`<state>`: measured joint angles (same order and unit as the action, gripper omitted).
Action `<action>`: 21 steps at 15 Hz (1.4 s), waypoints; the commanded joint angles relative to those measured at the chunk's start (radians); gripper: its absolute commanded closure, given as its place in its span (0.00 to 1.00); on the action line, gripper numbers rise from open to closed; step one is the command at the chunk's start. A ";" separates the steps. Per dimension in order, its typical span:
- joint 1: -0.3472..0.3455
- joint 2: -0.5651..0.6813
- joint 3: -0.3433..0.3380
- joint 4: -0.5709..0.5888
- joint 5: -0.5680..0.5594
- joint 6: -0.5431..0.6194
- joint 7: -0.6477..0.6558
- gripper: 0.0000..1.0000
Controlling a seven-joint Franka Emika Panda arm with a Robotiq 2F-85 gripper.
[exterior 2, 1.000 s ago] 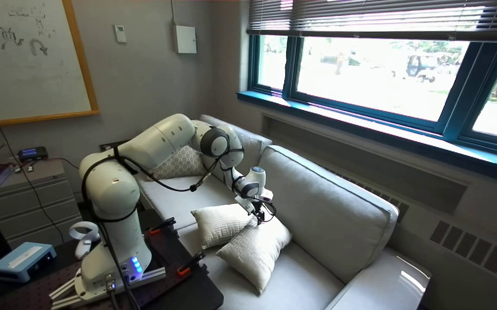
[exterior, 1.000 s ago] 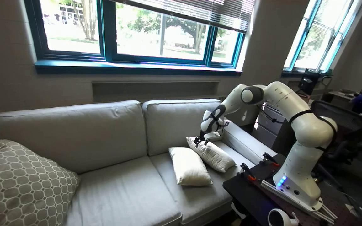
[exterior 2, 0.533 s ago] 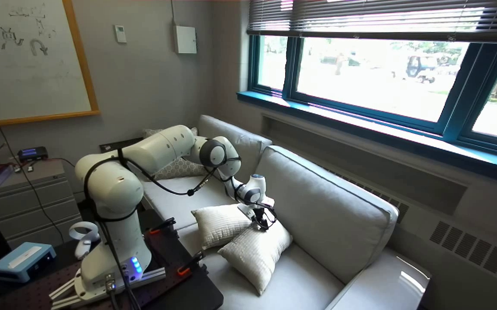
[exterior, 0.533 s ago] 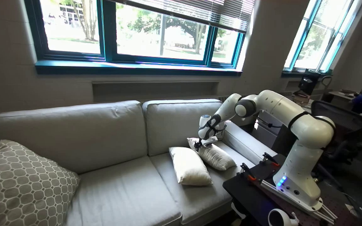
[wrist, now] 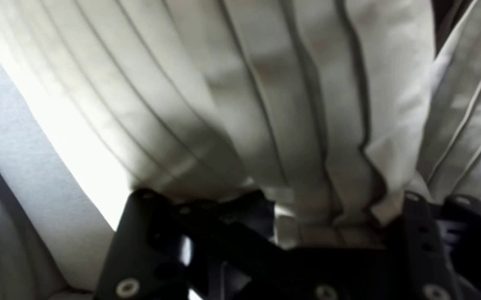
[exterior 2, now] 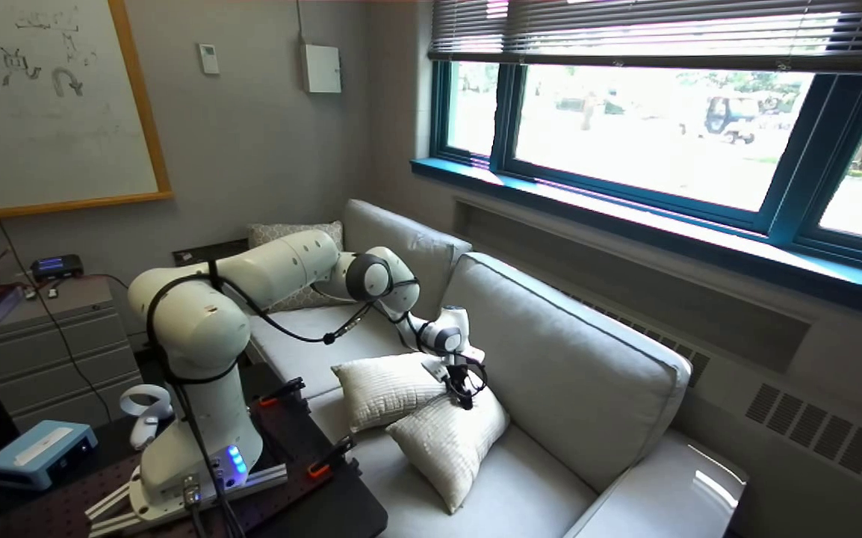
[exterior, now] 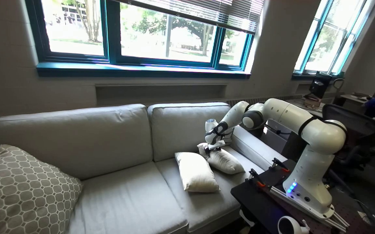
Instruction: Stack the pillows at the edge of the sofa.
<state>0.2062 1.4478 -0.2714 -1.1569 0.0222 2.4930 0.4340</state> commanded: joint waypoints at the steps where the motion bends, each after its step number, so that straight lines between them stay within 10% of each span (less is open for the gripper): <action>1: -0.028 0.013 -0.019 0.019 0.006 -0.007 0.022 0.84; 3: -0.059 -0.022 -0.004 -0.034 0.025 0.031 -0.007 0.99; 10: -0.285 -0.211 0.110 -0.337 0.143 0.299 -0.188 1.00; 21: -0.917 -0.414 0.533 -0.582 0.142 0.422 -0.709 1.00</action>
<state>-0.5739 1.0930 0.1294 -1.6695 0.1802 2.9522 -0.1227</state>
